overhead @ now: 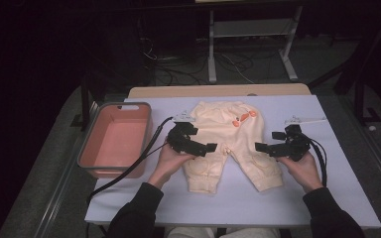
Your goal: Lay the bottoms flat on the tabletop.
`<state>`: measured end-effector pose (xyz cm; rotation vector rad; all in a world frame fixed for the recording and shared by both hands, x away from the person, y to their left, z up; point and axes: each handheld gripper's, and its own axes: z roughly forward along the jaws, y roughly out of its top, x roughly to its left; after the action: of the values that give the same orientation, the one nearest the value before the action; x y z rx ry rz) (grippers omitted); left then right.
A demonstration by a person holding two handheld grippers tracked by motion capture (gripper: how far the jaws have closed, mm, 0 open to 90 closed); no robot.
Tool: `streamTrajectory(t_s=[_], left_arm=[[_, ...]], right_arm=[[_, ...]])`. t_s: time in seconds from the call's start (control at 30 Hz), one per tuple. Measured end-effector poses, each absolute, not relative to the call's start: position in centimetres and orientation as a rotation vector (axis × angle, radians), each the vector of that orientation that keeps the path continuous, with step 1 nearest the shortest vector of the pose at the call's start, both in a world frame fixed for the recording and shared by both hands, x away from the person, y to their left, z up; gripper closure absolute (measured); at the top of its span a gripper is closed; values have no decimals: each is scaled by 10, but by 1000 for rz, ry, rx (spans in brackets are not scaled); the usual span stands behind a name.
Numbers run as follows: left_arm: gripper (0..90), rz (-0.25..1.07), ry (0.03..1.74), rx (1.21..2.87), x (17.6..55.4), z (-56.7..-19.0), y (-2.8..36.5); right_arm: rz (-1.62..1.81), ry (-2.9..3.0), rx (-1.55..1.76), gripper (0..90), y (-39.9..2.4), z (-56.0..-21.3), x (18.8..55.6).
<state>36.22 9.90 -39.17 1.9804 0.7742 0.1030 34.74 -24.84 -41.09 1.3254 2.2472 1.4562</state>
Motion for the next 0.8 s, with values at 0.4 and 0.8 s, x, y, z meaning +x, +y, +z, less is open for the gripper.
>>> streamTrajectory(t_s=[0.4,0.8], left_arm=[[1,87,810,1961,352,-399,117],[1,72,782,2010,337,-406,110]], right_arm=[[1440,2300,1297,0,-242,-417,332],[1417,2365,1262,0,-238,-423,314]])
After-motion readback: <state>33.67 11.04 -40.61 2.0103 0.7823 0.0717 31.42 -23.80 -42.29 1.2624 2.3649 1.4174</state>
